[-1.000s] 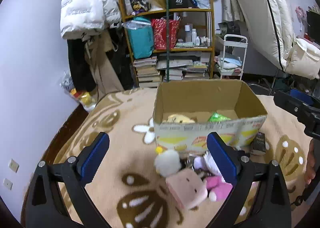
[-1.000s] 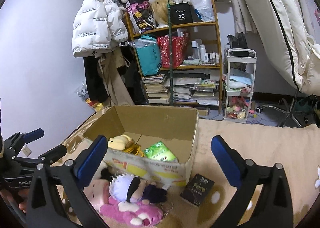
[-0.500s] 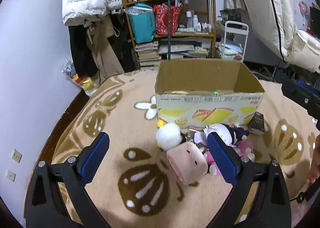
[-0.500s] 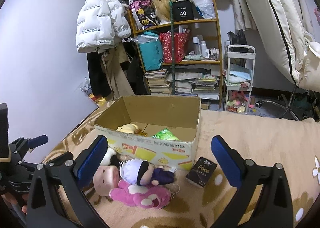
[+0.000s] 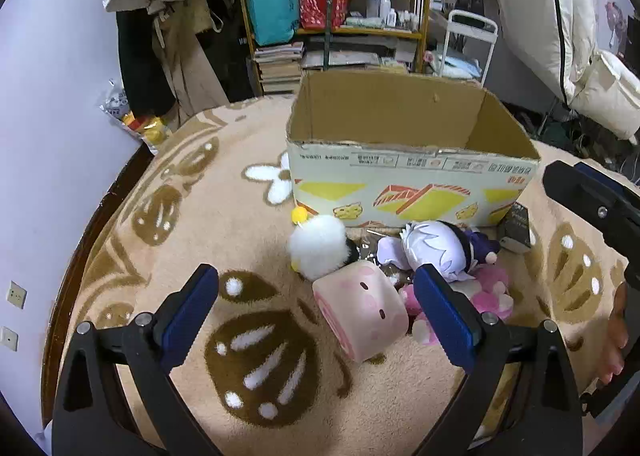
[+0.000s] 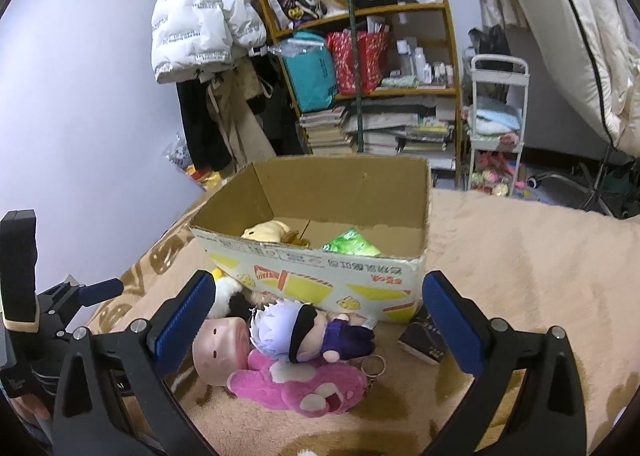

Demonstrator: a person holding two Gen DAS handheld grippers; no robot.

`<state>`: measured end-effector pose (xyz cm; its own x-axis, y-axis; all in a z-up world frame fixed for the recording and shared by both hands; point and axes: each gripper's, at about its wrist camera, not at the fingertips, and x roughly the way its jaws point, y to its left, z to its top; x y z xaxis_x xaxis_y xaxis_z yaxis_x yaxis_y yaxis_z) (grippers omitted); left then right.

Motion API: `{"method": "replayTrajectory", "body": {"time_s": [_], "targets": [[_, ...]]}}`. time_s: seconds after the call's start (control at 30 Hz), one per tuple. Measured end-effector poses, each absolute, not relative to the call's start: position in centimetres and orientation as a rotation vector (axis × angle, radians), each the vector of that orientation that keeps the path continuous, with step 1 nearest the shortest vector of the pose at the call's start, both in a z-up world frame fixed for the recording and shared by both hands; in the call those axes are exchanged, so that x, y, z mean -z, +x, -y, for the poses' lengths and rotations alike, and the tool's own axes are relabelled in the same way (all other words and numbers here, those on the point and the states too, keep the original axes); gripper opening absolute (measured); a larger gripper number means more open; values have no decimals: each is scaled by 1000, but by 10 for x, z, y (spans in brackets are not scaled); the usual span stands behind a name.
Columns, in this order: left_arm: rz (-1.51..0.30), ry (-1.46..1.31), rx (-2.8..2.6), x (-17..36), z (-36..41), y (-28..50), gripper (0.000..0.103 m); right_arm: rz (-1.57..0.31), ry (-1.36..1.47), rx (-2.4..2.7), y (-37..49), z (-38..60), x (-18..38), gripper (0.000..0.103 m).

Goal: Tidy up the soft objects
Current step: 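Grasp the pink pig-face cube plush with the left tool while the right tool grasps the white-haired doll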

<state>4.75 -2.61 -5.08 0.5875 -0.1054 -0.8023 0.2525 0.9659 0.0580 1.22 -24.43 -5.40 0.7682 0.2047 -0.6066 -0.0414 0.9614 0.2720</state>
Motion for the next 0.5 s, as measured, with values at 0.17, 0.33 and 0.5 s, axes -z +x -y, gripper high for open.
{"method": "replayTrajectory", "body": {"time_s": [0.17,0.33,0.5], "targets": [[-982,161,218,65,31,59,97,-727,250,-126,27,241,68,103],[-1017,175,216,78,35,61,97,-781,239,-135,38,236,80,103],[-1050,179,224,88,38,66,97,-817,220,-145,46,231,92,103]]}}
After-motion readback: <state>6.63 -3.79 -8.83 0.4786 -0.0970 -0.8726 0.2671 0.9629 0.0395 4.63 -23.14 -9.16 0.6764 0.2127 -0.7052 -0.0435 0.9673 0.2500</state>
